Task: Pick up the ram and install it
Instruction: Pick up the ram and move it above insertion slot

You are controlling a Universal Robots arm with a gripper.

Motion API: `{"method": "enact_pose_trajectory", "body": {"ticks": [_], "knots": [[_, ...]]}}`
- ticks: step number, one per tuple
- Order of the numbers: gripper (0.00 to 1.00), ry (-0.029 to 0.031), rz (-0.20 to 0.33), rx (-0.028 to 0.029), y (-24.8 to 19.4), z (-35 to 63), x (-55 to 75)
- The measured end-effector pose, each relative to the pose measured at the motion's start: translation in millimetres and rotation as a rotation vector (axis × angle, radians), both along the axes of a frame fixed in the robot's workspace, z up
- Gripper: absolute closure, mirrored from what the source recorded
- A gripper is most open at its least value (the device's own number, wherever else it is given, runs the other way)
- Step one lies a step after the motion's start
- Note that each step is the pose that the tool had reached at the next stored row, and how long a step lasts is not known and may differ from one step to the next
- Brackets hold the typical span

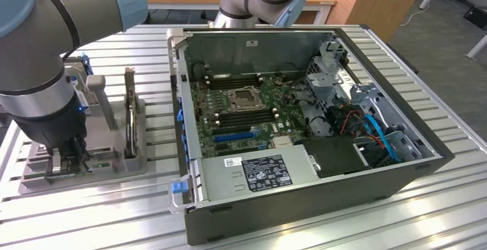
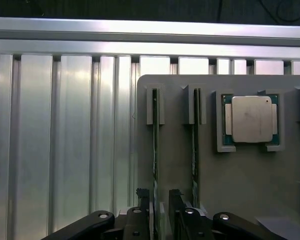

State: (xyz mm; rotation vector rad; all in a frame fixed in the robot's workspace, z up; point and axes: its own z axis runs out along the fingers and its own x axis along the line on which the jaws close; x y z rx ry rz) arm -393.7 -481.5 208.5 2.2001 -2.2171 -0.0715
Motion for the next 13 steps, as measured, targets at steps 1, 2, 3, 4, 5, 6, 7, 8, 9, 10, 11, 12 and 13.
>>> {"method": "enact_pose_trajectory", "body": {"ticks": [1,2,3,4,5,6,7,8,9,10,11,12,13], "knots": [[0.7,0.0002,0.0,0.0,0.0,-0.8,0.0],[0.7,0.0006,0.0,-0.0002,0.0,-0.9,-0.1],[0.7,0.0006,0.0,-0.0002,0.0,-1.0,-0.1],[0.7,0.0007,0.0,-0.0003,0.0,-1.0,-0.1],[0.7,0.0003,0.0,0.0,0.0,-1.8,-0.1],[0.7,0.0003,0.0,0.0001,0.0,-3.0,0.0],[0.7,0.0008,0.0,0.0,0.0,-4.2,-0.1],[0.7,0.0011,0.0,-0.0001,0.0,-5.1,-0.1],[0.7,0.0014,0.0,-0.0002,0.0,-5.4,-0.2],[0.7,0.0014,0.0,-0.0003,0.0,-5.4,-0.2],[0.7,0.0014,0.0,-0.0003,0.0,-5.4,-0.2],[0.7,0.0014,0.0,-0.0003,0.0,-5.4,-0.2],[0.7,0.0013,0.0,-0.0002,0.0,-5.7,-0.1]]}}
